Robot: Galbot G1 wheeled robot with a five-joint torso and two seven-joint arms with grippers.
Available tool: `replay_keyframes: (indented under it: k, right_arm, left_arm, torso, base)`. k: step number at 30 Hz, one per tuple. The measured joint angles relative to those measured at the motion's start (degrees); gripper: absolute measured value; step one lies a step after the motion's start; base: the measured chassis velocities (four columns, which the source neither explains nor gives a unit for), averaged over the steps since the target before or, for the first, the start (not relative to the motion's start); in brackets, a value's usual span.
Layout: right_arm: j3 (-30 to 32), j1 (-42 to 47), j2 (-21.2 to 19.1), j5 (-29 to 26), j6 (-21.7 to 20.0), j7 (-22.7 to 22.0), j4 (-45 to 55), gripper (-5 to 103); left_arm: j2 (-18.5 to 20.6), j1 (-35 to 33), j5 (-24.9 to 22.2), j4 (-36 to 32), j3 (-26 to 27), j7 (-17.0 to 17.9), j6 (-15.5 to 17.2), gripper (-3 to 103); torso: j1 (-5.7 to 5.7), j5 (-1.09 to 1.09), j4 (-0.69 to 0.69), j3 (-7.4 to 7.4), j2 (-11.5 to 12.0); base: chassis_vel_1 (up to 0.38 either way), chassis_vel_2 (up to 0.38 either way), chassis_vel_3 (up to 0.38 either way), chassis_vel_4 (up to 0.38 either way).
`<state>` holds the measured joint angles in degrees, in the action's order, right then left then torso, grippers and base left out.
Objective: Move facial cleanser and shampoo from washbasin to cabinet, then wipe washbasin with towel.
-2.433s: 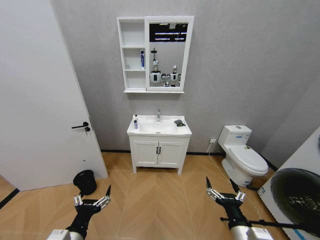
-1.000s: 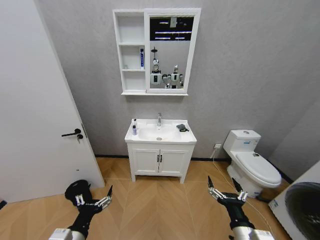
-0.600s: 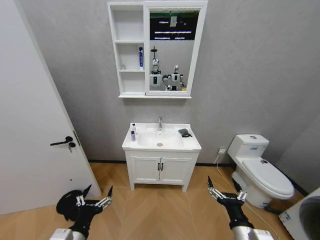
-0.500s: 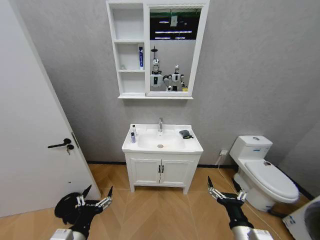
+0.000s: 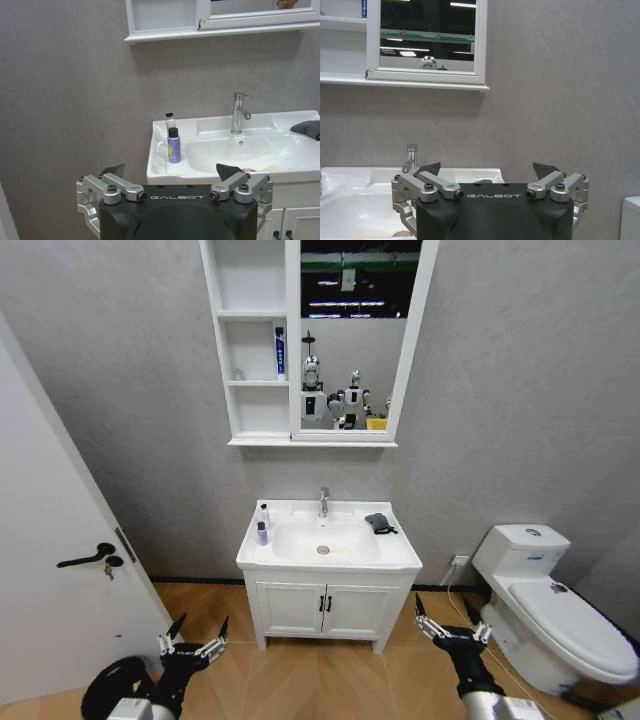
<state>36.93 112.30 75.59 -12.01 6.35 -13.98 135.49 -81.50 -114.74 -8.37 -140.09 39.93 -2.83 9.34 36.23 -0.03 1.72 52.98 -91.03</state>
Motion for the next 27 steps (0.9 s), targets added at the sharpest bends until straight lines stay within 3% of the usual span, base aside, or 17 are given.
replay_keyframes:
  k: [18,27]
  right_arm:
    - [0.04,-0.41,-0.05,0.04,-0.04,-0.68,-1.40,100]
    - [-0.14,-0.59,-0.04,0.46,4.28,-0.45,-3.12,100]
  left_arm:
    - [0.14,0.80,2.64,2.52,-3.97,-0.27,-0.59,99]
    - [3.92,2.13,3.90,6.60,-6.84,-0.65,-2.04,100]
  torso:
    - [0.00,0.04,0.00,0.00,0.00]
    - [0.03,0.05,0.01,0.01,0.02]
  base:
    - [-0.226,0.225,0.219,-0.216]
    - [-0.121,0.125,0.115,-0.105]
